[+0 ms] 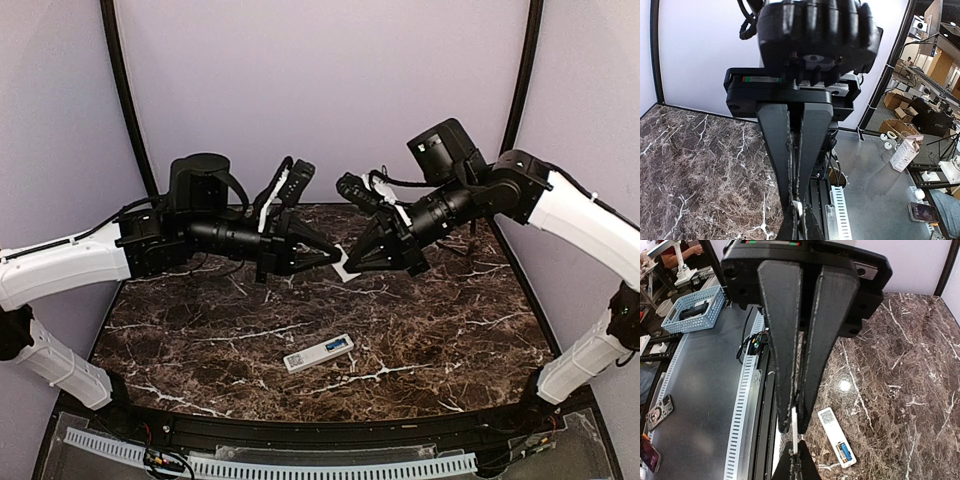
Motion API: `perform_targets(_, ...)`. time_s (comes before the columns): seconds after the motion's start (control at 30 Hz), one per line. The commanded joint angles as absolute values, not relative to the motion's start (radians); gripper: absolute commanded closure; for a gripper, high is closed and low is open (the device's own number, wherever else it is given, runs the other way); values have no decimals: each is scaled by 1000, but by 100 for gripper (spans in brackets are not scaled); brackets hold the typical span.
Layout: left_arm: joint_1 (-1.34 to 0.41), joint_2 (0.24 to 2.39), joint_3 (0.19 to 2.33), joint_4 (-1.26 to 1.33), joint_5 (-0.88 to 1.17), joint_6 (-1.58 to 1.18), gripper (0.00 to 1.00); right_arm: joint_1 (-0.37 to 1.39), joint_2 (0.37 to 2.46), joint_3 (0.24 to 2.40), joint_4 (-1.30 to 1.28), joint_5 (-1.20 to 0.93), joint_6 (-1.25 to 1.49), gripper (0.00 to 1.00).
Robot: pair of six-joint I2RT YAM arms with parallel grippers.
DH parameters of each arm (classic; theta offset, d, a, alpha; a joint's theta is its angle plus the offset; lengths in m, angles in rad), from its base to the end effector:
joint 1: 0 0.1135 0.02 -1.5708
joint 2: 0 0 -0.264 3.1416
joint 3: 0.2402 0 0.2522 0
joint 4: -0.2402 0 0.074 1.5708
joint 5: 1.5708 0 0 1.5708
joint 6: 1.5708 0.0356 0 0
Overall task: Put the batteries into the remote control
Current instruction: Pass from the right arm to the left, then pass from the left arm to the right
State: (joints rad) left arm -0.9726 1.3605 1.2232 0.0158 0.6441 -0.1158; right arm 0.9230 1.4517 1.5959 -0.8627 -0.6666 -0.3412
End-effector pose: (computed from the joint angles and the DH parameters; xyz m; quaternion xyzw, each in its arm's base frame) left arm 0.1611 -0.2744 0.3852 0.4859 0.5589 -0.5283 0.4153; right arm 0.1630 0.2519 0.4031 -0.6175 0.6143 0.3974 0.2888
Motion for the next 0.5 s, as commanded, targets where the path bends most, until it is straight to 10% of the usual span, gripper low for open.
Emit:
perform_targets(0.0,-973,1308,1217,66,604,-106,100,919,1379,1542,-701,-601,-268,87)
perform_targets(0.2,-973,1265,1196,147,518,-103,100,881,1275,1394,-476,-560,-152,44)
perform_targets(0.47,-973,1214,1154,347,488,-110,100,856,1119,938,496,-506,356,30)
